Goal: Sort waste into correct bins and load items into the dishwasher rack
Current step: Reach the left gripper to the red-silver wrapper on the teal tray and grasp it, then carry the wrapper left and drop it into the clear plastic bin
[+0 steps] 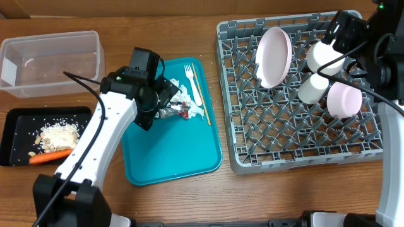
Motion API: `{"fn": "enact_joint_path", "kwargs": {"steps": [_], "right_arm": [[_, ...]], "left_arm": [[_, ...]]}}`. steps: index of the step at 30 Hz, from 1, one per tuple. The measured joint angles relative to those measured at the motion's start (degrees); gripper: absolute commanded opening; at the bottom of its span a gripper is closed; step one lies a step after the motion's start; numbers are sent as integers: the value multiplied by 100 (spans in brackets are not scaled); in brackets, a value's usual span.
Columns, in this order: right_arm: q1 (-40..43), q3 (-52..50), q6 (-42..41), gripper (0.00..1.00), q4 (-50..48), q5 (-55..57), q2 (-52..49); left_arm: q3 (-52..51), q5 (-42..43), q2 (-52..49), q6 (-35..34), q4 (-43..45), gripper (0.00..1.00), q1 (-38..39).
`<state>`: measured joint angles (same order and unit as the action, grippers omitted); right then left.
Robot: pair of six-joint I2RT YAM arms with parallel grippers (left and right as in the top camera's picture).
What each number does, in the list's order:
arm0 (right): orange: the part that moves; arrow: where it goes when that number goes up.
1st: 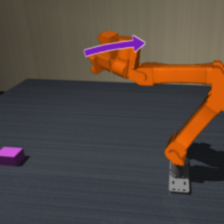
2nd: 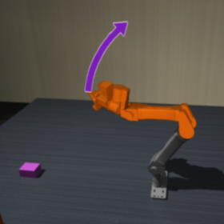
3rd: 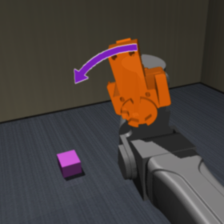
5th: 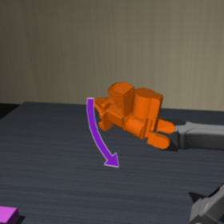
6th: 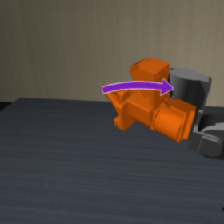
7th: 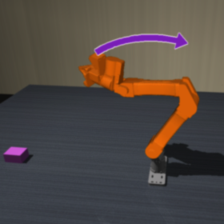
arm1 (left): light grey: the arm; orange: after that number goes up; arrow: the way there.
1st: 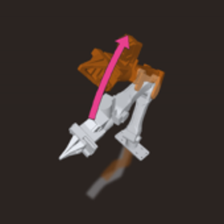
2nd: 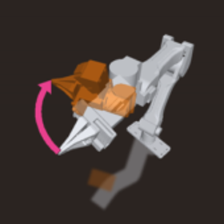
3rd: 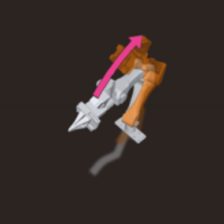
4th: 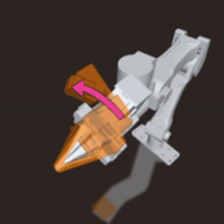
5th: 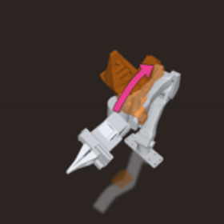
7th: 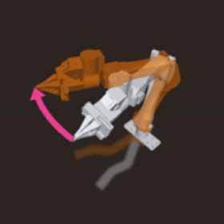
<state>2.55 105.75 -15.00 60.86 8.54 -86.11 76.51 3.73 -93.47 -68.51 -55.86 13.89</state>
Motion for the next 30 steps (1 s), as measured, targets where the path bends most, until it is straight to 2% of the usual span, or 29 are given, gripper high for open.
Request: {"fn": "enact_joint_path", "kwargs": {"steps": [8, 12, 15, 17, 20, 21, 23, 24, 25, 30], "right_arm": [[0, 0, 2, 100, 2, 0, 0], [0, 0, 4, 100, 4, 2, 0], [0, 0, 2, 100, 2, 0, 0], [0, 0, 2, 100, 0, 2, 0], [0, 0, 2, 100, 0, 0, 0], [0, 0, 4, 100, 2, -2, 0], [0, 0, 2, 100, 0, -2, 0], [0, 0, 7, 100, 0, 2, 0], [-2, 0, 2, 100, 0, 0, 0], [0, 0, 4, 100, 4, 2, 0]], "left_arm": [[0, 229, -1049, -586, 649, 100, 0], [0, 439, -1458, -669, 817, 85, 2], [0, 516, -1687, -678, 833, 81, 0], [0, 549, -1788, -649, 831, 72, 0], [0, 544, -1871, -527, 826, 48, 2], [0, 533, -1880, -455, 826, 39, 0], [0, 444, -1886, -341, 815, 16, 0], [2, 407, -1886, -247, 811, 8, 0], [2, 345, -1886, -155, 811, 4, 0], [7, 111, -1886, 306, 767, 4, -17]]}}
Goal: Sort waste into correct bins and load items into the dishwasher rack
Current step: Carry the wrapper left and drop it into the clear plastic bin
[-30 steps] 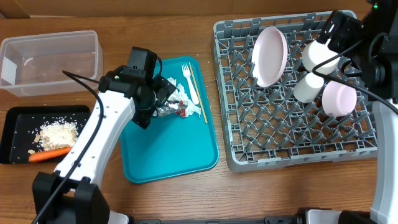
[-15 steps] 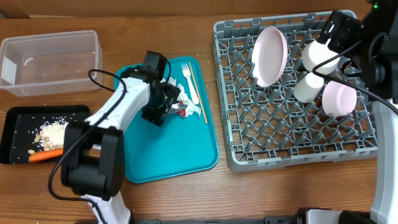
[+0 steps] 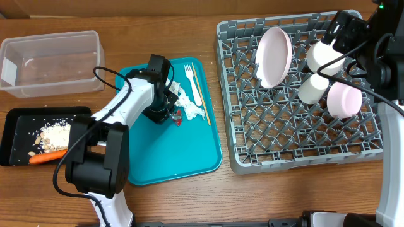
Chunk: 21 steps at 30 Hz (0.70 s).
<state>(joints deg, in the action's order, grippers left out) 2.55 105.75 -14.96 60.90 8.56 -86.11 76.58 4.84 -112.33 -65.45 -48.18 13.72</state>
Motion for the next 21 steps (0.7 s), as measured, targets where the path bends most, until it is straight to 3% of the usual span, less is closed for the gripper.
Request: {"fn": "enact_joint_path", "kwargs": {"steps": [4, 11, 16, 21], "right_arm": [[0, 0, -2, 100, -2, -2, 0], [0, 0, 0, 100, 2, -4, 0], [0, 0, -2, 100, -4, -2, 0], [-2, 0, 0, 100, 0, -2, 0]], "left_arm": [[374, -42, -55, 481, -560, 4, -192], [2472, -98, -118, 1475, -1803, 4, -887], [3886, -109, -116, 1794, -1954, 4, -1510], [4238, -186, -114, 1897, -1545, 4, -2406]]}}
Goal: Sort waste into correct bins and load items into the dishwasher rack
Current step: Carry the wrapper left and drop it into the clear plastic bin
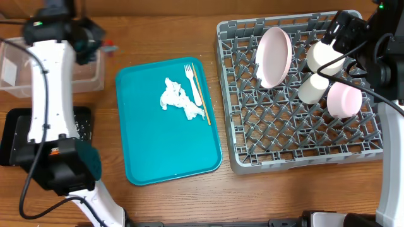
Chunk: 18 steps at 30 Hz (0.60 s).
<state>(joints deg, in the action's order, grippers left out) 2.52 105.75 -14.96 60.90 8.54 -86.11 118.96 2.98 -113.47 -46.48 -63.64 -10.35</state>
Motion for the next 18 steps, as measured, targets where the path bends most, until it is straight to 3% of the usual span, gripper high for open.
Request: {"fn": "enact_joint_path", "kwargs": {"steps": [4, 10, 13, 18], "right_arm": [[2, 0, 0, 100, -2, 0, 0], [0, 0, 0, 100, -2, 0, 0], [2, 0, 0, 100, -2, 0, 0], [2, 0, 0, 100, -4, 0, 0]], "left_arm": [[-2, -140, -57, 20, 345, 9, -675], [-2, -264, -494, 72, 745, 77, -1167], [-4, -264, -807, 83, 809, 85, -1276], [-17, -251, -1095, 223, 752, 86, -1412]]}}
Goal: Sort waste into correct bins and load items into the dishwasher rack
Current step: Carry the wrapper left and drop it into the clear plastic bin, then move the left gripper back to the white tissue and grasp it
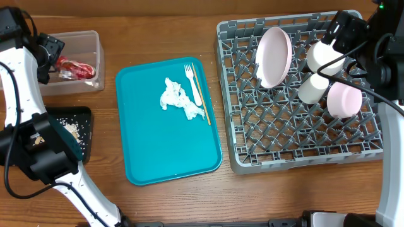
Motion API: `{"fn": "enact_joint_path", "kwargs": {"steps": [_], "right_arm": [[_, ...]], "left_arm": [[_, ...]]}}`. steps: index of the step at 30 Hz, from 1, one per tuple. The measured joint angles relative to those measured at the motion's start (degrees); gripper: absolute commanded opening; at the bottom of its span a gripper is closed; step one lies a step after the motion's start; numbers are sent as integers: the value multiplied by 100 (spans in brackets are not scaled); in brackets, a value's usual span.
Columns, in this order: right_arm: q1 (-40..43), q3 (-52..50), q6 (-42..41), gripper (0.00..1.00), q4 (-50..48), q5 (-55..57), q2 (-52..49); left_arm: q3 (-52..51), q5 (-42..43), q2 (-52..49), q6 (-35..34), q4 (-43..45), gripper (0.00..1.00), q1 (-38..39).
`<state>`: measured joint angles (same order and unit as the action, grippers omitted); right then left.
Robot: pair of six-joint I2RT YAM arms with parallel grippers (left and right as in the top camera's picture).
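A red and silver wrapper (pixel 72 68) lies inside the clear plastic bin (pixel 88 38) at the far left. My left gripper (pixel 49 49) hovers over the bin's left part, apart from the wrapper, and looks open. On the teal tray (pixel 164 151) lie a crumpled white napkin (pixel 175 99), a white plastic fork (pixel 192 82) and a thin wooden stick (pixel 202 98). The grey dishwasher rack (pixel 284 139) holds a pink plate (pixel 274 57), two white cups (pixel 325 57) (pixel 314 88) and a pink bowl (pixel 344 101). My right gripper (pixel 344 31) hangs over the rack's far right corner; its jaws are not readable.
A black tray (pixel 79 123) with rice-like food scraps sits below the clear bin, largely covered by my left arm (pixel 25 113). The right arm's body fills the far right edge beside the rack.
The left gripper has moved left from the clear bin's right end to its left part. The red and silver wrapper it held now lies in the bin.
The left gripper was over the wrapper and napkin on the teal tray, then lower on them. Later it held the wrapper at the clear bin's right end, leaving the napkin behind. Now the wrapper lies in the bin. The right arm has stayed still.
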<state>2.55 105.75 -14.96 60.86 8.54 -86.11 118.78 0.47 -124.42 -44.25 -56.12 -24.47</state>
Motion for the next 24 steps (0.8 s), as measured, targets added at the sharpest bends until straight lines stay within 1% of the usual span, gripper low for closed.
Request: {"fn": "enact_joint_path", "kwargs": {"steps": [3, 5, 9, 10, 11, 12, 15, 16, 17, 18, 21, 24], "right_arm": [[0, 0, -4, 100, 2, 0, 0], [-2, 0, -2, 100, 4, 0, 0], [0, 0, -2, 100, 2, 0, 0], [0, 0, -2, 100, 4, 0, 0], [0, 0, -2, 100, 0, 0, 0], [0, 0, -2, 100, 2, 0, 0], [0, 0, 0, 100, 2, 0, 0], [0, 0, -2, 100, 2, -2, 0], [0, 0, 0, 100, 4, 0, 0], [0, 0, -2, 100, 2, 0, 0], [0, 0, 0, 100, 2, 0, 0], [-2, 0, -2, 100, 2, 2, 0]], "left_arm": [[59, 149, 42, 81, -155, 83, -17], [144, 485, 164, 107, -326, 81, 4], [221, 1106, 645, 219, -822, 84, 223], [262, 1237, 839, 273, -1049, 88, 400], [302, 1292, 970, 289, -1222, 97, 579], [356, 1353, 1128, 334, -1486, 100, 894], [372, 1386, 1270, 345, -1991, 100, 1799], [280, 1379, 1231, 258, -2085, 100, 2245], [184, 1368, 1167, 131, -2098, 100, 2514], [-28, 1362, 1034, -109, -2061, 100, 2887], [-398, 1261, 671, -555, -1707, 100, 3357], [-592, 1158, 214, -796, -1375, 100, 3657]]}}
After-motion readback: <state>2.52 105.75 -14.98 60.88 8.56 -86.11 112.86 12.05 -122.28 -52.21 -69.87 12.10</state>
